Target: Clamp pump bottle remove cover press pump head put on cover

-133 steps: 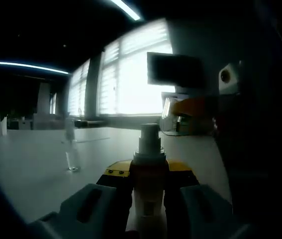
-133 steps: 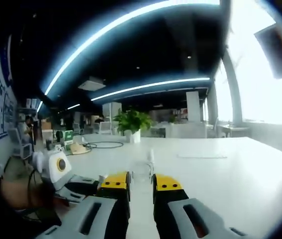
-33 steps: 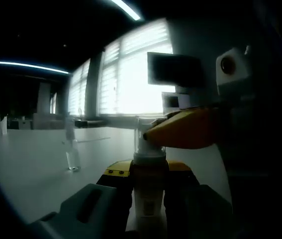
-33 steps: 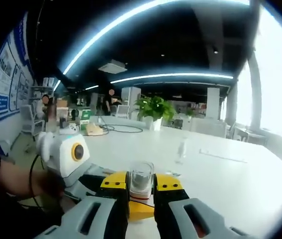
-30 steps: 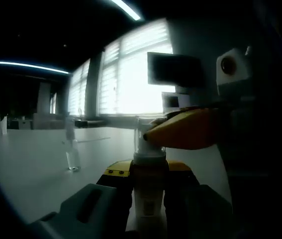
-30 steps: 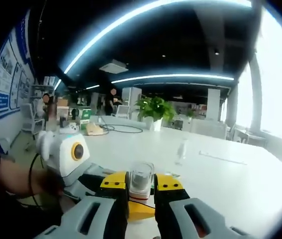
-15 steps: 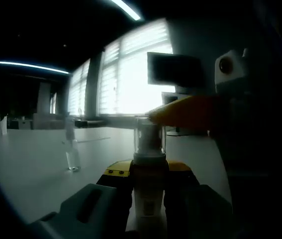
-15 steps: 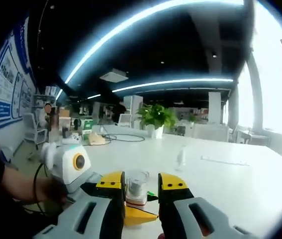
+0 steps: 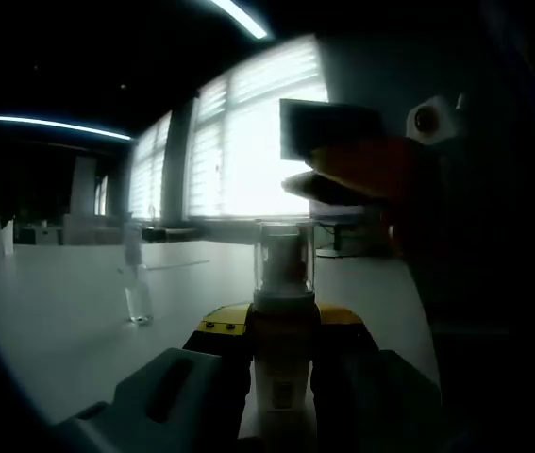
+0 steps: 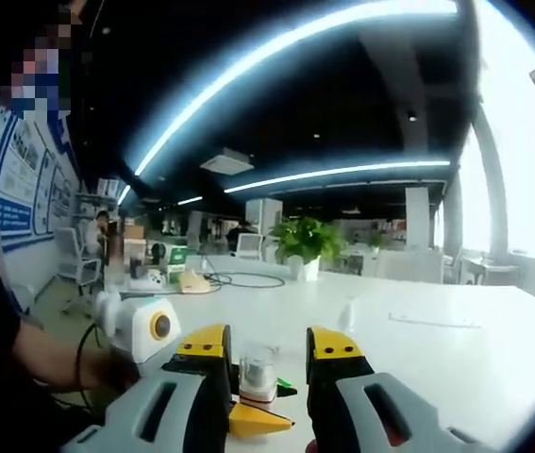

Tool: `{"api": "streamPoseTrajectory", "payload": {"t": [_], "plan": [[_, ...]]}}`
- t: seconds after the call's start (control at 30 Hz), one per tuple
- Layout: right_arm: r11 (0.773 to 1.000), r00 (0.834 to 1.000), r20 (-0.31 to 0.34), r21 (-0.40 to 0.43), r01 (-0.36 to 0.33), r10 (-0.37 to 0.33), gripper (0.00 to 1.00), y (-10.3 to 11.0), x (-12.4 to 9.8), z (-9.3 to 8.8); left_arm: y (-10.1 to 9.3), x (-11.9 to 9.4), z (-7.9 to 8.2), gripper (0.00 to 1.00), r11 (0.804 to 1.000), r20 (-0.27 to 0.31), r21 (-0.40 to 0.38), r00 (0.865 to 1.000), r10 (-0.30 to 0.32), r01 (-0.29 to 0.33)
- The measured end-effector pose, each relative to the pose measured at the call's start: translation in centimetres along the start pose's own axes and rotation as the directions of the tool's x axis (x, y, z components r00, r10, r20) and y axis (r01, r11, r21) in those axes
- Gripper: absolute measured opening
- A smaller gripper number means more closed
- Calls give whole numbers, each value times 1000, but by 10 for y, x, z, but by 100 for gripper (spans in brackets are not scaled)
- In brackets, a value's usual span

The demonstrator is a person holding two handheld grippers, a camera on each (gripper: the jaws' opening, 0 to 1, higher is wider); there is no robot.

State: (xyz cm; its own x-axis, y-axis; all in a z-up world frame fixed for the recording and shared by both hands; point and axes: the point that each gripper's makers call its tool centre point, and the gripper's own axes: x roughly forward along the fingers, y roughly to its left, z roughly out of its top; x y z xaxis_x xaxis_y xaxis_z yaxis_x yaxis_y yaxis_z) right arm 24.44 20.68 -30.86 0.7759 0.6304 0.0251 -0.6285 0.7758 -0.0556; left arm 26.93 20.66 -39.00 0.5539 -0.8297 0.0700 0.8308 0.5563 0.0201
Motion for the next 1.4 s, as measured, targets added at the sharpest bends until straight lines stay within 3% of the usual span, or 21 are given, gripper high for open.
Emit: {"api": "streamPoseTrajectory", "payload": {"t": [0.57,0.9,1.4], "plan": [[997,993,96,-29,73,-70,24,-33,-26,24,0,0,0,14,1000,0,-3,1000,0,0],[989,987,97,-48,136,-131,24,-60,-44,9,-1,0,0,14,1000,0,-3,1000,1,-1],[977,973,98,-6,211,-210,21,-102,-72,-20,1,-1,0,14,1000,0,-5,1000,4,-4]]}}
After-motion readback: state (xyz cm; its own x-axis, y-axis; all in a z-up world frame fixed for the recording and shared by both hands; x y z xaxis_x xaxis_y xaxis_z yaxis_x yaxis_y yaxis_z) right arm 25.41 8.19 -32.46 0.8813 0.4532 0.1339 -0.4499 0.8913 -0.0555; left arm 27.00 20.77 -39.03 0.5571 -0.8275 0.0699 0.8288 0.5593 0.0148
